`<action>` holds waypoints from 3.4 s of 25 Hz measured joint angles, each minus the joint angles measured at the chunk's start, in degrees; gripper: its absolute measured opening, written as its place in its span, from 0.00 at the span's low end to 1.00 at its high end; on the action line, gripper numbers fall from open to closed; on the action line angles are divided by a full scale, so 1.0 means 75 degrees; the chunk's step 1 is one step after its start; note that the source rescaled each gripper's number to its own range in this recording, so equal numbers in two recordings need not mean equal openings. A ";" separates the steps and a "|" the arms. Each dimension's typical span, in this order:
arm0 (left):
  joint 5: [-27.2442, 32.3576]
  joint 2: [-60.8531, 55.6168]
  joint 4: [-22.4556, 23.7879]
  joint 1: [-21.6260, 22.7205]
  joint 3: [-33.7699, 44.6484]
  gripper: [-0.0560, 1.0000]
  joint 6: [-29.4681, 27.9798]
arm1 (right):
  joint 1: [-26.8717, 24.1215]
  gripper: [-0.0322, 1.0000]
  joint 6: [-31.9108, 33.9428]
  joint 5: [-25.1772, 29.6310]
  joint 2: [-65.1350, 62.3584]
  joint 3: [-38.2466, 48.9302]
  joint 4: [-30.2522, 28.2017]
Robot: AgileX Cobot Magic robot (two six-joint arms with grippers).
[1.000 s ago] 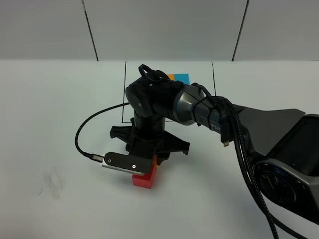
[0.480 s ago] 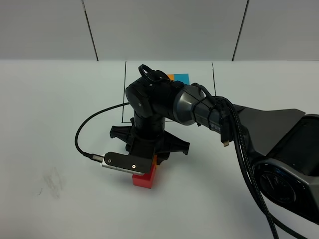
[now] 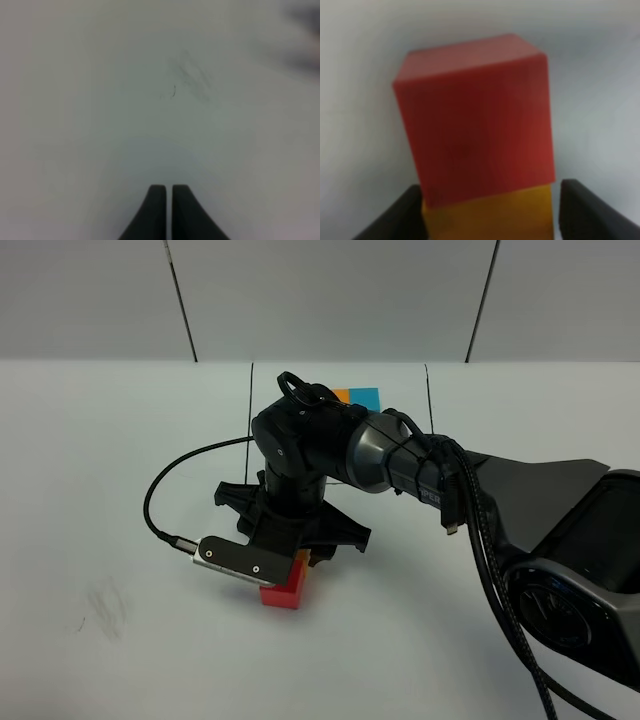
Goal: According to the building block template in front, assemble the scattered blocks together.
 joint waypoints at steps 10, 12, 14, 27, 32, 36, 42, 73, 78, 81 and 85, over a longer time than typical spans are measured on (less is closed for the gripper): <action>0.0000 0.0000 0.0000 0.0000 0.0000 0.06 0.0000 | 0.0000 0.88 0.0232 -0.0106 0.0000 0.0000 0.0065; 0.0000 0.0000 0.0000 0.0000 0.0000 0.06 0.0000 | 0.0000 0.88 0.0331 -0.0122 -0.0020 0.0000 0.0065; 0.0000 0.0000 0.0000 0.0000 0.0000 0.06 0.0000 | -0.0008 0.88 0.0376 -0.0129 -0.0100 0.0007 0.0000; 0.0000 0.0000 0.0000 0.0000 0.0000 0.06 0.0000 | -0.0243 0.88 0.0757 0.0078 -0.0928 0.0007 -0.0273; 0.0000 0.0000 0.0000 0.0000 0.0000 0.06 0.0000 | -0.0301 0.88 0.1939 0.0107 -0.1474 0.0007 -0.0702; 0.0000 0.0000 0.0000 0.0000 0.0000 0.06 0.0000 | -0.0310 0.88 0.3684 0.0065 -0.1926 0.0007 -0.1149; 0.0000 0.0000 0.0000 0.0000 0.0000 0.06 0.0000 | -0.0310 0.88 0.7213 0.0009 -0.2246 0.0007 -0.1463; 0.0000 0.0000 0.0000 0.0000 0.0000 0.06 0.0000 | -0.1799 0.75 1.5744 0.0991 -0.3012 0.0038 -0.2240; 0.0000 0.0000 0.0000 0.0000 0.0000 0.06 0.0000 | -0.2298 0.75 1.5744 0.1105 -0.3634 0.0523 -0.2240; 0.0000 0.0000 0.0000 0.0000 0.0000 0.06 0.0000 | -0.2589 0.75 1.5744 0.1092 -0.4028 0.1085 -0.2240; 0.0000 0.0000 0.0000 0.0000 0.0000 0.06 0.0000 | -0.2960 0.75 1.5864 0.0755 -0.4685 0.2058 -0.2240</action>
